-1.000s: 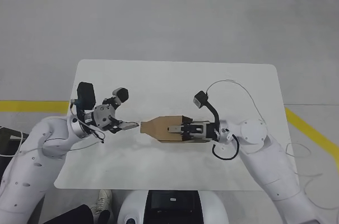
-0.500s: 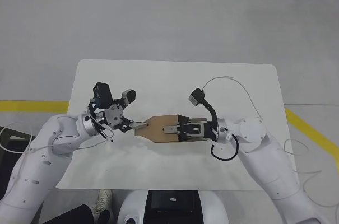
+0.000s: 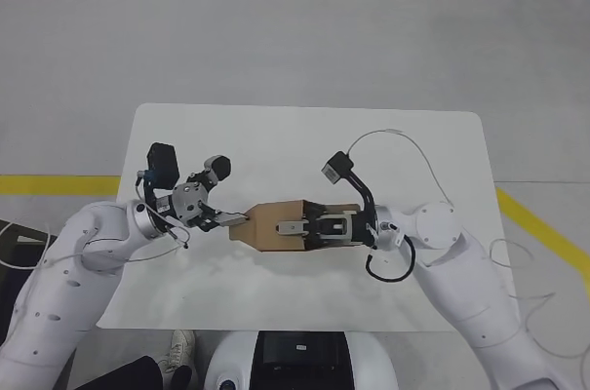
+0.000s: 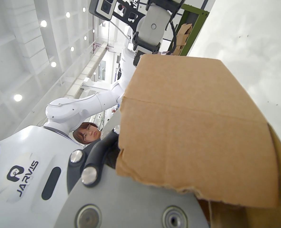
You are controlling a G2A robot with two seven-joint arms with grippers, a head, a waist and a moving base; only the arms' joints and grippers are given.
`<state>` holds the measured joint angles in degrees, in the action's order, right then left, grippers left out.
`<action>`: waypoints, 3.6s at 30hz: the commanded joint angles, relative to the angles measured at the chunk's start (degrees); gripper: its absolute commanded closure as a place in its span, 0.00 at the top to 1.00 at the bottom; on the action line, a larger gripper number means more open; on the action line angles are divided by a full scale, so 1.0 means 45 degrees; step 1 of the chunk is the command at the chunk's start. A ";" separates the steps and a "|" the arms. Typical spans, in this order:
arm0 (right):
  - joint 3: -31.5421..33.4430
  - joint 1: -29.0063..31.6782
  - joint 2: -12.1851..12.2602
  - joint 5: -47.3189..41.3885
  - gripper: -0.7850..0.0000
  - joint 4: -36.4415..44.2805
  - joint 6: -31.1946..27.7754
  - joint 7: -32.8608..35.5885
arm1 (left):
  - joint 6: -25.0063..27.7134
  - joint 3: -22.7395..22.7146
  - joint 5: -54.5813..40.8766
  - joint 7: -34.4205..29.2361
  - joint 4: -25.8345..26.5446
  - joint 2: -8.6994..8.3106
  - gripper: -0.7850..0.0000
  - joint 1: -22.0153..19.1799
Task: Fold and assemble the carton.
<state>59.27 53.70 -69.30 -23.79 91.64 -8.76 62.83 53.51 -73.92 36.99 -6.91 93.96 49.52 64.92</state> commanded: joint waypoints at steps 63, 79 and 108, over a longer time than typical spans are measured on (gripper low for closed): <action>-0.0538 -0.0396 -0.0305 -0.2056 0.00 -0.0594 -0.0864 0.0465 | 0.0545 0.0349 -0.1134 -0.0703 -0.0512 0.0486 1.00 0.0077; -0.0675 -0.0458 -0.0378 -0.2041 0.00 -0.0736 -0.0838 0.0408 | 0.0876 0.0237 -0.1080 -0.0582 -0.0258 0.0571 1.00 -0.0020; -0.0654 -0.0448 -0.0430 -0.2033 0.00 -0.0801 -0.0824 0.0569 | 0.0998 0.0184 -0.1106 -0.0724 -0.0072 0.0688 1.00 0.0075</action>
<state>56.33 51.69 -71.23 -32.92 88.07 -12.43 65.36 58.00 -73.15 32.01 -10.14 93.58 52.60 65.28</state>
